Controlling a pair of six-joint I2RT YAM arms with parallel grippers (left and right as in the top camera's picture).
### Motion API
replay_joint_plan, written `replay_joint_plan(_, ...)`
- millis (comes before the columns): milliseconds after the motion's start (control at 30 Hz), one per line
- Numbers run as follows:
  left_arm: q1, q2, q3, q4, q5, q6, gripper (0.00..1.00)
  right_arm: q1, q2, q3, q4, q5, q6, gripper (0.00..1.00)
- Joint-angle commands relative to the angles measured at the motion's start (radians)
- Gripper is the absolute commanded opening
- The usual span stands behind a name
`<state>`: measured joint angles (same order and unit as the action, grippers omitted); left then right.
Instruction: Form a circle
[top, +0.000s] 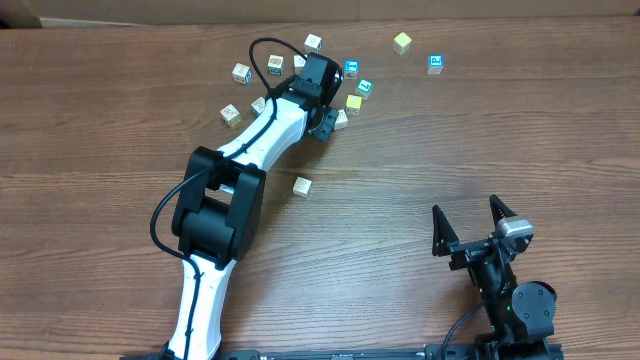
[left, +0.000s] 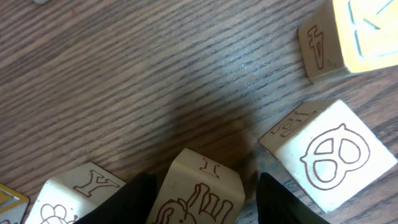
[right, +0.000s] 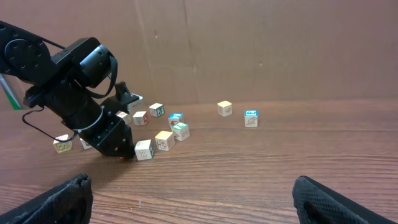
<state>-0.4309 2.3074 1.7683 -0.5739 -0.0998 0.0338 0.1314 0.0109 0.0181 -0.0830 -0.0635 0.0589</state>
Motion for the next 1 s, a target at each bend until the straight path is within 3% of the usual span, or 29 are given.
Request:
replay_joint_plan(0,0.006,0.001,0.002,0.014,-0.012,0.015,0.54,-0.002,-0.008,-0.01,0.003,-0.002,-0.004,1.0)
replay_joint_plan(433,0.006,0.0,0.026,0.013,-0.016,0.015,0.36,-0.002,-0.008,-0.01,0.003,-0.002,-0.004,1.0)
replay_joint_plan(667,0.005,-0.002,0.029,-0.005,-0.016,0.011,0.37,-0.002,-0.008,-0.01,0.003,-0.002,-0.004,1.0)
replay_joint_plan(800,0.006,-0.018,0.03,-0.002,-0.016,0.011,0.49,-0.002,-0.008,-0.01,0.003,-0.002,-0.004,1.0)
replay_joint_plan(967,0.006,-0.052,0.03,0.002,-0.016,0.011,0.41,-0.002,-0.008,-0.01,0.003,-0.002,-0.004,1.0)
